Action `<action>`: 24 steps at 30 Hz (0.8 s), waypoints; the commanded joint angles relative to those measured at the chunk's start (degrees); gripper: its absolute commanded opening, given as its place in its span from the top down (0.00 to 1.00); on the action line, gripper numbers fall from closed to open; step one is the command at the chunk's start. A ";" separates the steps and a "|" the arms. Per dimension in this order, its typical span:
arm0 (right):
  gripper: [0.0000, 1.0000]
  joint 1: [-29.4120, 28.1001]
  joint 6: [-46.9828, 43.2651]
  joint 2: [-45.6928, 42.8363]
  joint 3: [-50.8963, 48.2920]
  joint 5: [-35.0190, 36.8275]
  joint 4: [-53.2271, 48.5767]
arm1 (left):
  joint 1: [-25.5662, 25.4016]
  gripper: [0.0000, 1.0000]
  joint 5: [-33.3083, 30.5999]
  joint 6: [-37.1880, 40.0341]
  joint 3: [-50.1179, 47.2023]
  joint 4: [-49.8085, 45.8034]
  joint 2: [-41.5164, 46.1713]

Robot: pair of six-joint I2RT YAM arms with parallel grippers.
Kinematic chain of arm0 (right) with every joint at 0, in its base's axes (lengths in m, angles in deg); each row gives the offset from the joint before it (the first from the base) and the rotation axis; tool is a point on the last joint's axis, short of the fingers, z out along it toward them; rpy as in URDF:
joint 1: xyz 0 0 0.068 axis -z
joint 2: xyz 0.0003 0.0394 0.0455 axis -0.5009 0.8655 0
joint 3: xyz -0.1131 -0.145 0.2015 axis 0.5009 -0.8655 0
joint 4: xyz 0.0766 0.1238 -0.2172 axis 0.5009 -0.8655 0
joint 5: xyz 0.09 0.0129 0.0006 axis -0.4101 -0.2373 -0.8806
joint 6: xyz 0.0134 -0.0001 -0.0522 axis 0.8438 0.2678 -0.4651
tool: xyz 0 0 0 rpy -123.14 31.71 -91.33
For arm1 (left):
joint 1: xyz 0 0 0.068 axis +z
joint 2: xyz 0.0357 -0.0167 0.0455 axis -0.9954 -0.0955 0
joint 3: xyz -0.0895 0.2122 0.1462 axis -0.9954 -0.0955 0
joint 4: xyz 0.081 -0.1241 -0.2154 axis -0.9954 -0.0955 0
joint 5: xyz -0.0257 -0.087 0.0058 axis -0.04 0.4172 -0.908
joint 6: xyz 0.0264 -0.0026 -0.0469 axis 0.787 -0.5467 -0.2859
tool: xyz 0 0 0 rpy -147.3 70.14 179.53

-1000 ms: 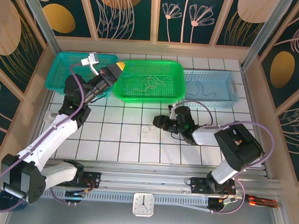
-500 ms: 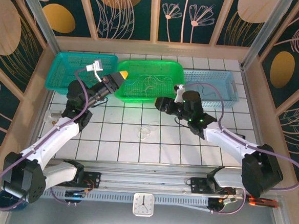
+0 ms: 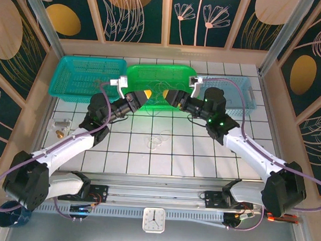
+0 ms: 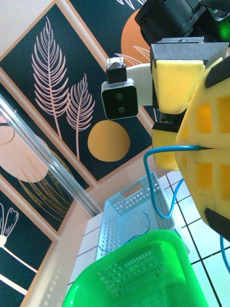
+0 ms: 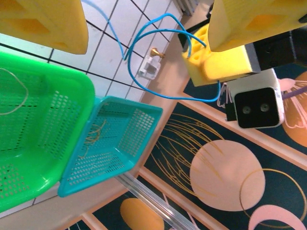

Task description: Untangle the cables

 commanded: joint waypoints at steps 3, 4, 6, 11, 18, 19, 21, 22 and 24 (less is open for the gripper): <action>0.34 0.26 5.43 2.19 0.20 -3.59 7.61 | -0.57 1.00 -1.08 1.58 0.17 5.05 -0.83; 0.34 0.20 6.20 2.64 -0.08 -4.13 8.76 | -0.58 1.00 -1.08 1.61 0.29 5.21 -0.99; 0.35 0.17 7.84 3.61 -0.77 -5.06 11.25 | -0.74 1.00 -1.09 1.53 0.42 5.45 -1.26; 0.44 -0.76 9.35 5.56 -0.82 -6.06 14.17 | -1.00 1.00 -1.08 1.59 0.73 5.93 -1.85; 0.75 -1.63 10.63 7.90 -1.13 -7.20 16.69 | -1.18 1.00 -1.50 1.31 0.62 6.47 -1.98; 0.82 -1.60 10.60 7.88 -1.19 -7.22 16.78 | -1.18 1.00 -1.56 1.32 0.54 6.47 -1.98; 0.92 -1.32 10.19 7.76 -1.18 -7.12 16.34 | -1.15 1.00 -1.64 1.22 0.29 6.63 -2.05; 0.93 -1.30 9.90 7.72 -1.14 -7.16 16.08 | -1.15 1.00 -1.69 1.09 0.14 6.77 -2.01; 0.85 -1.13 9.16 7.35 -0.87 -6.79 14.89 | -1.19 1.00 -1.83 1.10 -0.08 6.96 -1.89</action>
